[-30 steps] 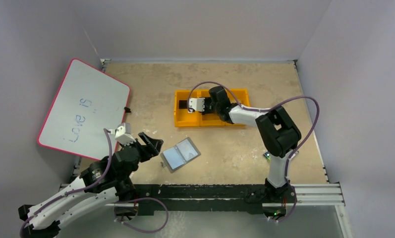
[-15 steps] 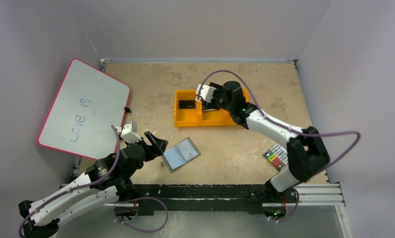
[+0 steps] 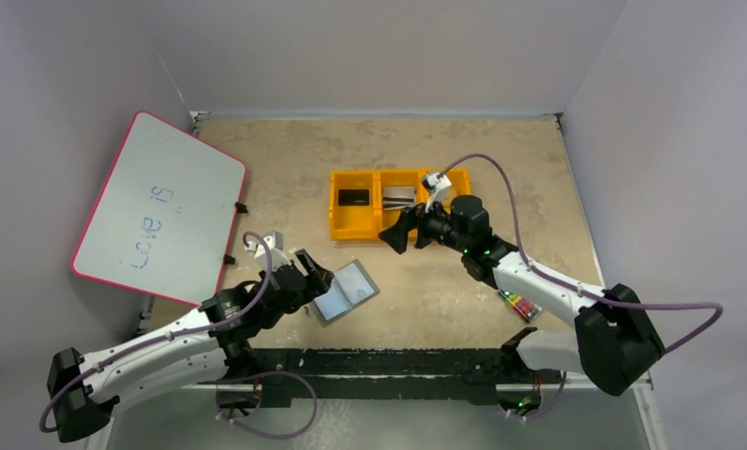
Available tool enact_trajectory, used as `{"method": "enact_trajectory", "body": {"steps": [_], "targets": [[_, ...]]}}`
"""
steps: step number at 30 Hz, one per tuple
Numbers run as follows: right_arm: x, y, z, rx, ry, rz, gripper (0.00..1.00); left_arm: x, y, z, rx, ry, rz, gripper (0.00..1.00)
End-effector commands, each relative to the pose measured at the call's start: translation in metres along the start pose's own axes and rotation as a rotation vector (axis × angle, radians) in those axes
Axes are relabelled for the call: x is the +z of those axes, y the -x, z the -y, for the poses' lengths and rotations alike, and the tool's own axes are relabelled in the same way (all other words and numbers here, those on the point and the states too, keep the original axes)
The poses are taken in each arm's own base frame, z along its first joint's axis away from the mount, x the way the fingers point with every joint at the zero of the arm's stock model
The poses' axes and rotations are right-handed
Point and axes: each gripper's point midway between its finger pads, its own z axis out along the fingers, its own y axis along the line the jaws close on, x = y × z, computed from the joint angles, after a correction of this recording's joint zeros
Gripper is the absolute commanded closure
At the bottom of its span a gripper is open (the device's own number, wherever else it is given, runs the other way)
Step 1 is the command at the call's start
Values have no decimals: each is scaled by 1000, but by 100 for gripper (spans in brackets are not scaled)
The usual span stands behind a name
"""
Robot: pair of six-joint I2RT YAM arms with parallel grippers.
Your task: Take the credit cards out of the card holder
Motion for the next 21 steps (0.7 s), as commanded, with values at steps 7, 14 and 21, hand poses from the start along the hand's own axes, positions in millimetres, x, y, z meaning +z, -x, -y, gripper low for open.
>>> {"method": "enact_trajectory", "body": {"steps": [7, 14, 21], "targets": [[-14, -62, -9, 395, 21, -101, 10, 4, -2, -62, -105, 236, 72, 29], [-11, -86, -12, 374, 45, -210, 20, 23, -29, -61, -96, 208, 2, 34], [-14, -95, -11, 363, 22, -250, 29, 39, -37, -59, 47, 242, -22, 44]]}}
